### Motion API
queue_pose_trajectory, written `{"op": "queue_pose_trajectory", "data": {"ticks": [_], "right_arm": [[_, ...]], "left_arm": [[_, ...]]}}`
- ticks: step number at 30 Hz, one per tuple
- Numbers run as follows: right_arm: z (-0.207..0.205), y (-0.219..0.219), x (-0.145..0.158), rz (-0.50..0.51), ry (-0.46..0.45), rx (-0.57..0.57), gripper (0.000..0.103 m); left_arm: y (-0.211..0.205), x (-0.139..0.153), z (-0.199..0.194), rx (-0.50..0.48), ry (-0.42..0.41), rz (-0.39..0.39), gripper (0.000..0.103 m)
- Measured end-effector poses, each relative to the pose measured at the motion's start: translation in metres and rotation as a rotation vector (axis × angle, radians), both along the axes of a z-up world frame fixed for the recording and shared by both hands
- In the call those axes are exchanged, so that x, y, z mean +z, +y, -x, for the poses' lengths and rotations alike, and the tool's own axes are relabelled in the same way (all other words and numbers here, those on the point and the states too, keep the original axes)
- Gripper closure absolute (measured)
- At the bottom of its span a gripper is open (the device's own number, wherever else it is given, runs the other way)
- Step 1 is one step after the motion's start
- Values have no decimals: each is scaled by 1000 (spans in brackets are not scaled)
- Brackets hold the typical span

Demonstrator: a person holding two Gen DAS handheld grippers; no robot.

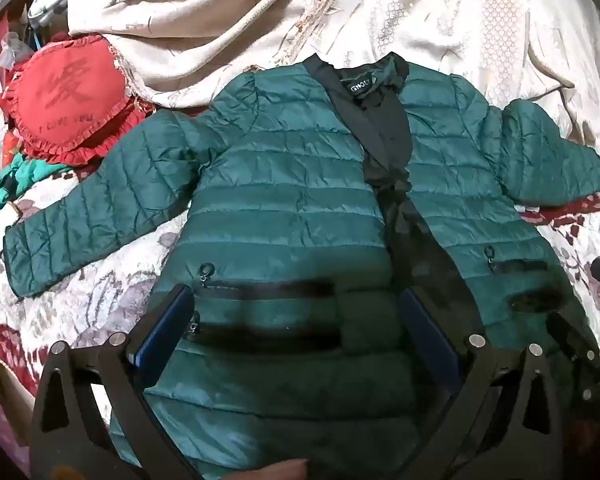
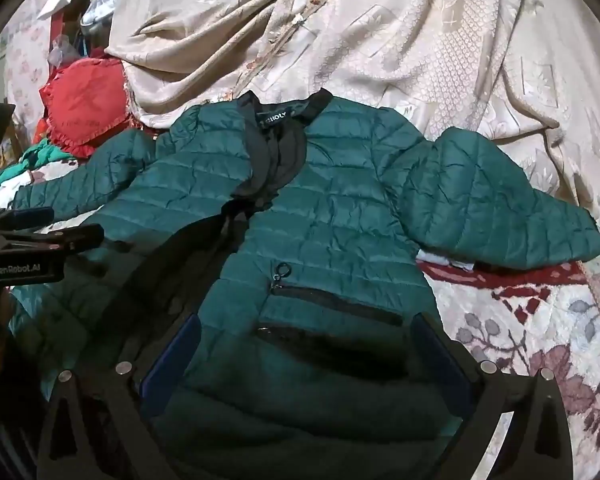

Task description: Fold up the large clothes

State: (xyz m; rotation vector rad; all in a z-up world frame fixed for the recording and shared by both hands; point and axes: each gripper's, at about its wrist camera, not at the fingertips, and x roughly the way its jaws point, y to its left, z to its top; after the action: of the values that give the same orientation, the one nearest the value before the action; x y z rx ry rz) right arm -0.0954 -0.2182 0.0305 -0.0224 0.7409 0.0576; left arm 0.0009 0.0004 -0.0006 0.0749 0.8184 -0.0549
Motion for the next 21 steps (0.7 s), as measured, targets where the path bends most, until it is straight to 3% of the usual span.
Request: {"op": "queue_pose_trajectory", "data": {"ticks": [12,16,19,21], "right_arm": [[1,-1,2,46,-4,-45,0],[1,-1,4,49,-1,-54,0],[1,-5,4,36,-5,-62,0],[0,-7,3,23,-1,-60,0]], "left_arm": [[1,-3,-3,-5,-7,43,0],[9,4,-3,-11,-52,115,0],[15,17,2,-32,-146,174,0],[15,19,1,-36,-131,173,0]]}}
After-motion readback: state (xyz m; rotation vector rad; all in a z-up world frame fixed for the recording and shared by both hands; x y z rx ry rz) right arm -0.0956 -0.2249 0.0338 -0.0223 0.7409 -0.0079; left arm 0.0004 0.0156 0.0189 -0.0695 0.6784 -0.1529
